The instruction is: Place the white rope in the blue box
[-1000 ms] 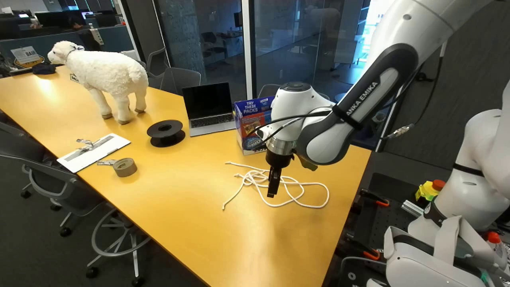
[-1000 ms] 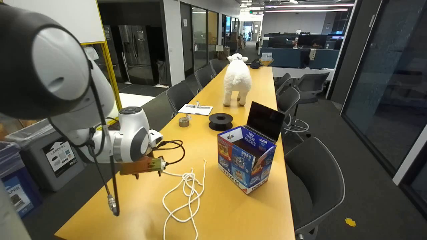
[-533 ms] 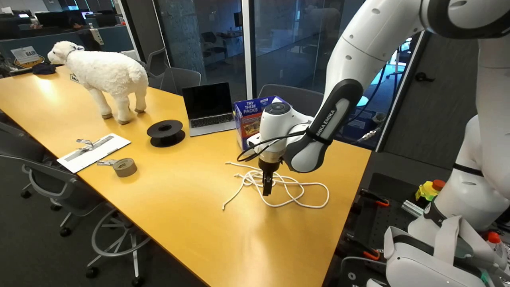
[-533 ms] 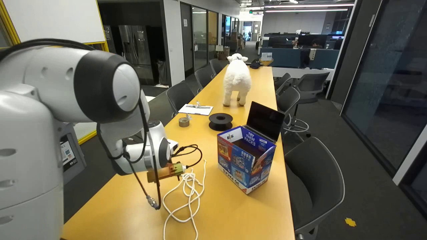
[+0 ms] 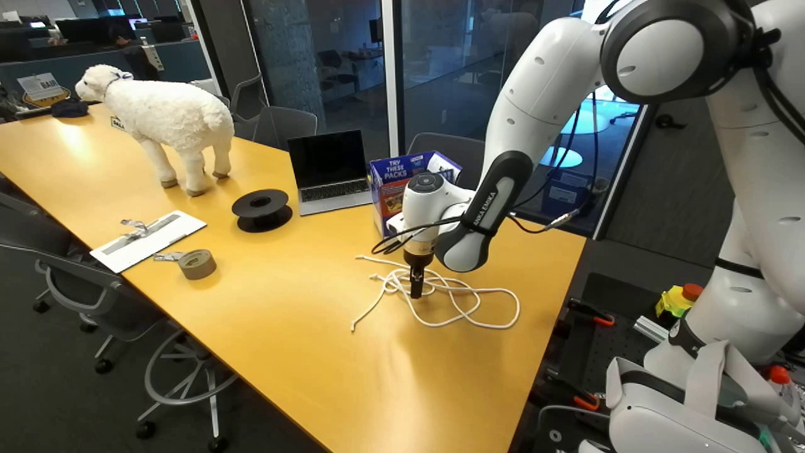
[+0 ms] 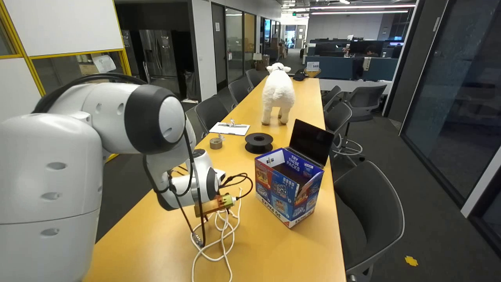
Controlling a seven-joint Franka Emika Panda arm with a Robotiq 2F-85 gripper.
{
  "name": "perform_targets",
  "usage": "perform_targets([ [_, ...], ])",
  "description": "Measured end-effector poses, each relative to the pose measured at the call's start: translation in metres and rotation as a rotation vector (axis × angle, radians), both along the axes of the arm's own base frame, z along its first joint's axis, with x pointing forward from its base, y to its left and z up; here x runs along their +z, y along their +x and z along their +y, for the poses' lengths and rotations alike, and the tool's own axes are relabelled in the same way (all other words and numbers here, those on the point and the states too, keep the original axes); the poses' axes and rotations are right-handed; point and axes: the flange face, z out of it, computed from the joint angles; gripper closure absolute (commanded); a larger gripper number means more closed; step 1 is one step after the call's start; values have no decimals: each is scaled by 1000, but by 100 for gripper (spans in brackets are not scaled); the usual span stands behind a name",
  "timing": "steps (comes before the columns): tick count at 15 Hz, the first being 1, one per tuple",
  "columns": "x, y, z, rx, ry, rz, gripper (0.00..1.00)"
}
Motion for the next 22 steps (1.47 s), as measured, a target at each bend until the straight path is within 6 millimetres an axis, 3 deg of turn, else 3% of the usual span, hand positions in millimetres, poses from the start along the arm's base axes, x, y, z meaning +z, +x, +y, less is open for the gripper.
perform_targets([
  [6,-16,23,-16,-32,-15,-12,0],
  [10,-16,34,-29,-60,-13,-23,0],
  [22,-24,46,-45,-142,25,57,0],
])
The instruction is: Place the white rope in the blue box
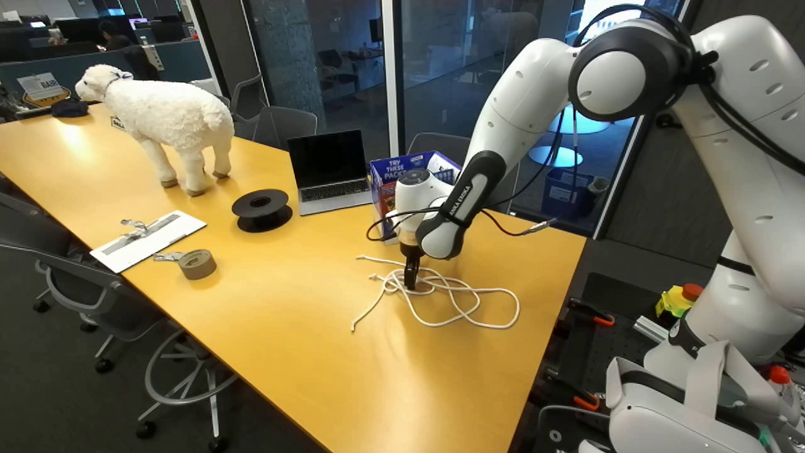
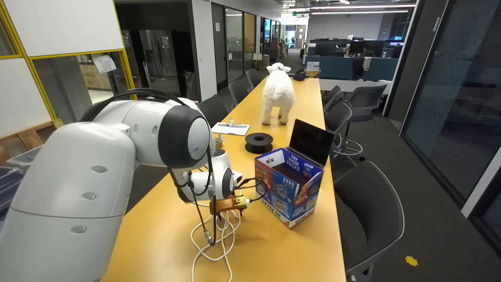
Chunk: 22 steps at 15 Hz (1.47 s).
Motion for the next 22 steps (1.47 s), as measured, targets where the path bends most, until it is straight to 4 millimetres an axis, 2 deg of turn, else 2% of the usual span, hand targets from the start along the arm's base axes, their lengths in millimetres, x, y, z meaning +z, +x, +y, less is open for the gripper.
perform_targets([
  [12,7,11,-9,-91,33,86,0],
  [19,0,13,-11,-114,39,116,0],
  [20,-2,13,-11,-115,39,119,25],
  [21,-3,13,-11,-115,39,120,25],
  [22,-3,14,-12,-115,39,120,34],
])
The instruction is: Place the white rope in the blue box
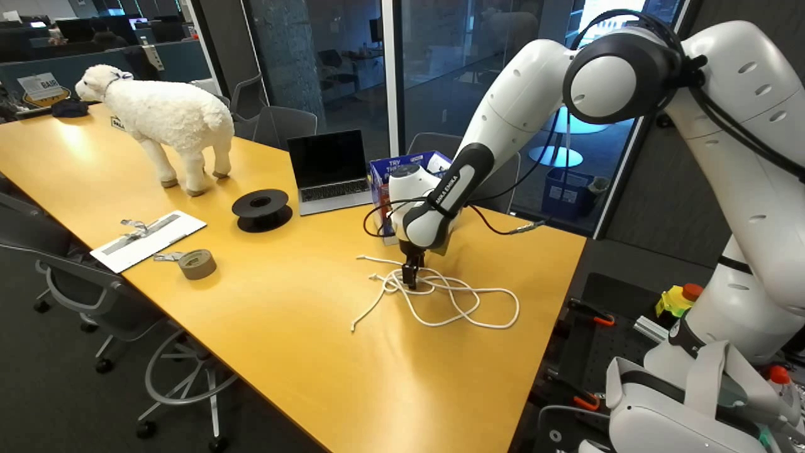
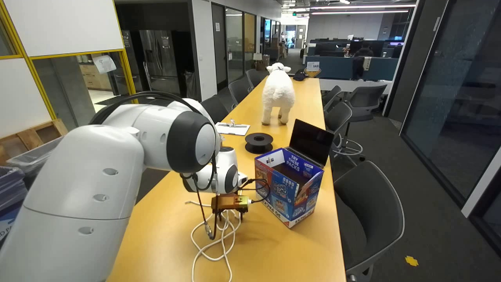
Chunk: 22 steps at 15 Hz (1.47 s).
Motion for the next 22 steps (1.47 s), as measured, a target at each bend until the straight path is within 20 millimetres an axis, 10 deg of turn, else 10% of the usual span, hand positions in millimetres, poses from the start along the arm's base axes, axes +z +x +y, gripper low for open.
perform_targets([
  [8,11,9,2,-5,6,-25,93],
  [18,16,10,-9,-108,12,-49,94],
  [22,60,15,-30,-192,-25,-216,94],
])
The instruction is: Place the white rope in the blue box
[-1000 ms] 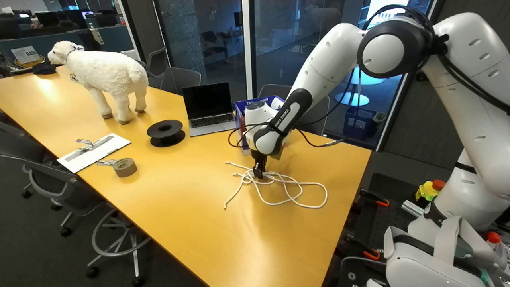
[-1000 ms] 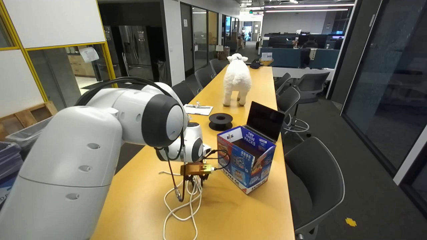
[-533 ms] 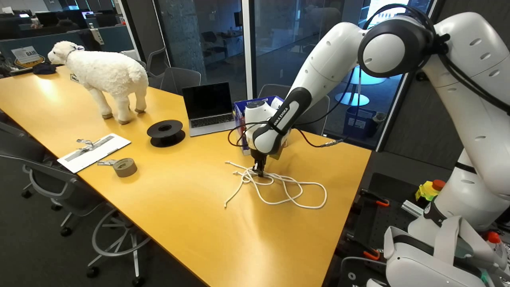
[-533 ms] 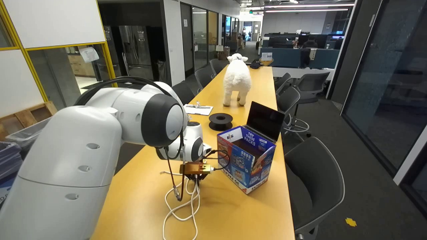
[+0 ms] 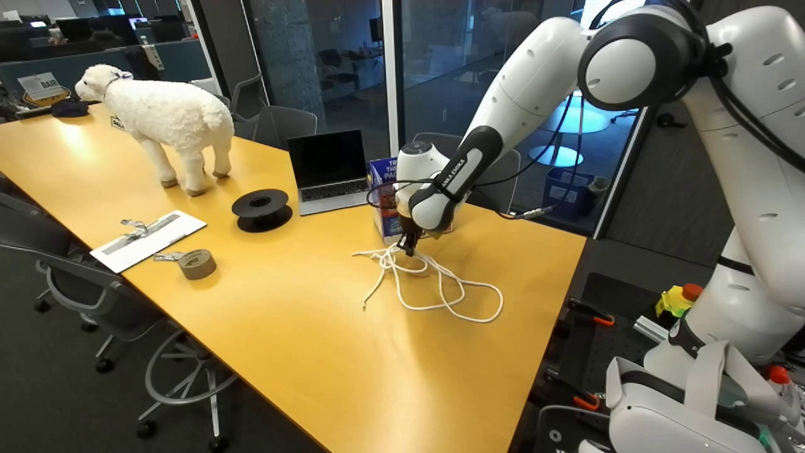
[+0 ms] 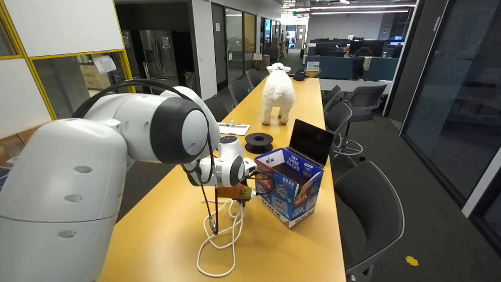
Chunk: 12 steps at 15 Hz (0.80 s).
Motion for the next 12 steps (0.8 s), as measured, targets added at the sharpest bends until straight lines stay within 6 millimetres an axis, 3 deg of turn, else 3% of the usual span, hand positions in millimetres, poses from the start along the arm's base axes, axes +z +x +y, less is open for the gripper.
perform_targets([
  [3,64,-1,-8,-40,-52,-150,94],
  [12,277,-21,1,-184,-197,-591,94],
])
